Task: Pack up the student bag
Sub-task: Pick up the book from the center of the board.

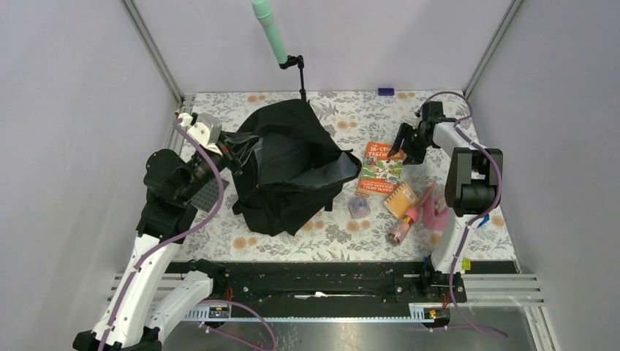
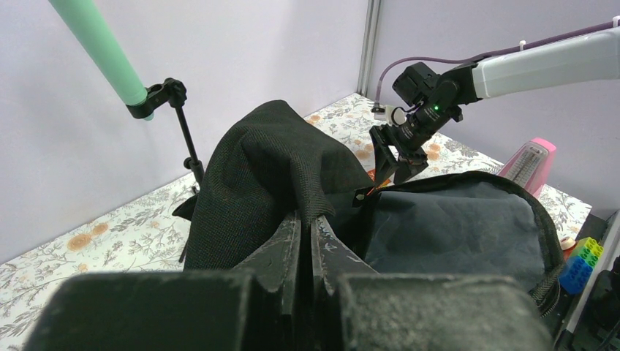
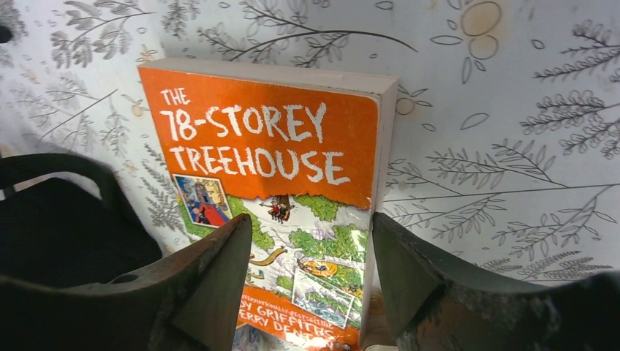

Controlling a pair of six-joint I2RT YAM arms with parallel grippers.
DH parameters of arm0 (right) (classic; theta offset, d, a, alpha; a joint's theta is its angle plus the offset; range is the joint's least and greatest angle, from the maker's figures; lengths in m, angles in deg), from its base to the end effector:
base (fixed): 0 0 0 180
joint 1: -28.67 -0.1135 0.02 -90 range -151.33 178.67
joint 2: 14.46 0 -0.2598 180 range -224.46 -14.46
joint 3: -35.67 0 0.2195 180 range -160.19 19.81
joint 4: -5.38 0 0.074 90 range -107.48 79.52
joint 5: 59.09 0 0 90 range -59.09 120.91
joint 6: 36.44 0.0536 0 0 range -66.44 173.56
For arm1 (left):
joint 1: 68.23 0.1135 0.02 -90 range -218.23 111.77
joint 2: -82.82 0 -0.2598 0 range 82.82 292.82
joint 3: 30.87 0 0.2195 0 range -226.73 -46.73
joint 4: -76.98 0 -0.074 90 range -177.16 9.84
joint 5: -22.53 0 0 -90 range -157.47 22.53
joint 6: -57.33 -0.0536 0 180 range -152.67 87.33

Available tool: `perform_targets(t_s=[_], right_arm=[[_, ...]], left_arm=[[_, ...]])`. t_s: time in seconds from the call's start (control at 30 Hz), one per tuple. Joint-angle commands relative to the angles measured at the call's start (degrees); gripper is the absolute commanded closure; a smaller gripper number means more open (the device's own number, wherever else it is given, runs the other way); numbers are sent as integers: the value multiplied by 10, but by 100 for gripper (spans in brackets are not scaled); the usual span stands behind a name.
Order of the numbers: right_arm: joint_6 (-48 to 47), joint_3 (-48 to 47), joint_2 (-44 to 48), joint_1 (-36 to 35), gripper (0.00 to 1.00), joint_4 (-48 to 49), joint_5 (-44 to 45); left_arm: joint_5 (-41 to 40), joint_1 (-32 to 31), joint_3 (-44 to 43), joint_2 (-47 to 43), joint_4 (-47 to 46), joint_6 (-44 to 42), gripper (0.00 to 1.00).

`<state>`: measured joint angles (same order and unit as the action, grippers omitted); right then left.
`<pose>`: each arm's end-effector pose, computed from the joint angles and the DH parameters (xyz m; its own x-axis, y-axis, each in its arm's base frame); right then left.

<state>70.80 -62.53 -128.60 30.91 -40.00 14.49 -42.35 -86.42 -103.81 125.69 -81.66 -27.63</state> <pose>0.3978 -0.0004 0.1803 -0.8663 0.3184 -0.3849 0.1662 0.9103 0.3791 0.1265 -0.0655 0.4188 0.0835 -0.1111 -0.9903 0.6913 0.7222 -0.0228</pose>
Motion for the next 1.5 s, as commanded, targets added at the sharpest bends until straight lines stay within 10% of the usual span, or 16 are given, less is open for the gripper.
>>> perform_targets(t_s=[0.0, 0.9, 1.27, 1.47], right_arm=[[6, -27, -1, -1, 32, -13, -65], [31, 5, -11, -7, 43, 64, -245], [-56, -10, 5, -40, 42, -59, -43], [-70, -15, 2, -50, 41, -64, -106]], left_arm=[[8, 4, -11, -3, -26, 4, 100], [12, 4, -10, -9, -29, 7, 100], [14, 4, -10, -5, -30, 7, 100], [14, 4, -10, -5, -31, 7, 100]])
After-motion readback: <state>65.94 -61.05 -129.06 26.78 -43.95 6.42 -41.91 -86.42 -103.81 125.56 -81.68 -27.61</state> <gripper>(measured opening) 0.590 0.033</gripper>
